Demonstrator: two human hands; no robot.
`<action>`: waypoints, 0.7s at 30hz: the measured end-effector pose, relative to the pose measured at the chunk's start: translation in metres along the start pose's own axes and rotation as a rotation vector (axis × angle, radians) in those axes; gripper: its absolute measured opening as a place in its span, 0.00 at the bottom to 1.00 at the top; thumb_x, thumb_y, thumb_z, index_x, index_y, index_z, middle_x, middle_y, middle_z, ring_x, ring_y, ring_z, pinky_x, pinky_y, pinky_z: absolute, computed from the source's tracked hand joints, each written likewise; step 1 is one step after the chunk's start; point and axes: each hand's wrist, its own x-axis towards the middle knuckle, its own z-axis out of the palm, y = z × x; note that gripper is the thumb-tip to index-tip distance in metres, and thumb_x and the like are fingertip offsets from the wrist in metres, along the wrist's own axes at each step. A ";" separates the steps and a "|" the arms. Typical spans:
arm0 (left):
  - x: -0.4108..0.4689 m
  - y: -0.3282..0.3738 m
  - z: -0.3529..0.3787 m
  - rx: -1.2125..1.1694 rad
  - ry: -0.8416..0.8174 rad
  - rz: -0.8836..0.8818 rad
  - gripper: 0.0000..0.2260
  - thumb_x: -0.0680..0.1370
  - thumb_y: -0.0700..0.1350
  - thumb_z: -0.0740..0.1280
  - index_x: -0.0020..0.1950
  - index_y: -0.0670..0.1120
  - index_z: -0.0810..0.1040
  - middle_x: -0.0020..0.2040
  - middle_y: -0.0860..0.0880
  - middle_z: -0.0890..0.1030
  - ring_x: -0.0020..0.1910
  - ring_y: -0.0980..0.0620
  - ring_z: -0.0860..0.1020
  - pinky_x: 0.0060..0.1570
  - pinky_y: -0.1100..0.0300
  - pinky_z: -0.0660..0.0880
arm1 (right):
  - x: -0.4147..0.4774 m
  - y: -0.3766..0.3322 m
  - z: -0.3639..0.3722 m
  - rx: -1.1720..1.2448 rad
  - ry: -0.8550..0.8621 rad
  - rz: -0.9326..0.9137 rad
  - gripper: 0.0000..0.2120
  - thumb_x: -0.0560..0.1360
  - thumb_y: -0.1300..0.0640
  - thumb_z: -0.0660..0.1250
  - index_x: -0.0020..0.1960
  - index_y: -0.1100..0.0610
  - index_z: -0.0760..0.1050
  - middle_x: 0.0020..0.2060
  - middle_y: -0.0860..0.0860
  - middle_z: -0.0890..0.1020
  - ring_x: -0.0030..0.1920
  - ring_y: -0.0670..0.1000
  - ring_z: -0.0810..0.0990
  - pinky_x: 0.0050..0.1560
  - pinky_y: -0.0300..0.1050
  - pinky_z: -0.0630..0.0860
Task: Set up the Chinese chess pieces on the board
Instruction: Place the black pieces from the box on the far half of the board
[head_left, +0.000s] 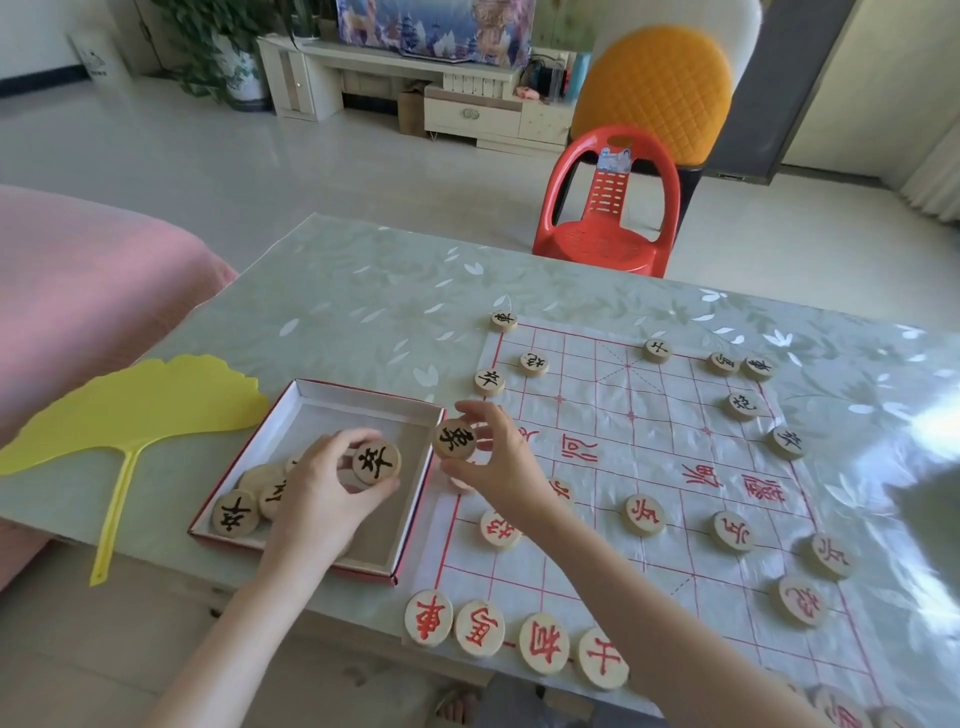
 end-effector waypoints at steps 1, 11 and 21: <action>0.003 0.005 0.005 -0.018 -0.006 0.012 0.21 0.65 0.43 0.77 0.55 0.53 0.76 0.50 0.54 0.79 0.50 0.54 0.77 0.45 0.70 0.70 | -0.003 0.002 -0.008 0.004 0.013 0.007 0.27 0.70 0.61 0.72 0.65 0.53 0.66 0.59 0.49 0.73 0.55 0.45 0.72 0.51 0.24 0.67; 0.042 0.083 0.095 -0.156 -0.158 0.065 0.21 0.64 0.44 0.78 0.54 0.53 0.77 0.49 0.52 0.80 0.45 0.56 0.80 0.43 0.72 0.76 | -0.021 0.057 -0.103 0.018 0.153 0.105 0.27 0.68 0.61 0.73 0.62 0.47 0.67 0.56 0.45 0.74 0.54 0.45 0.74 0.48 0.23 0.69; 0.078 0.144 0.212 -0.056 -0.322 0.179 0.21 0.65 0.52 0.76 0.56 0.53 0.76 0.52 0.55 0.77 0.51 0.55 0.76 0.54 0.56 0.75 | 0.017 0.133 -0.223 -0.294 0.369 0.188 0.27 0.70 0.58 0.72 0.66 0.50 0.68 0.50 0.37 0.73 0.61 0.49 0.65 0.61 0.44 0.62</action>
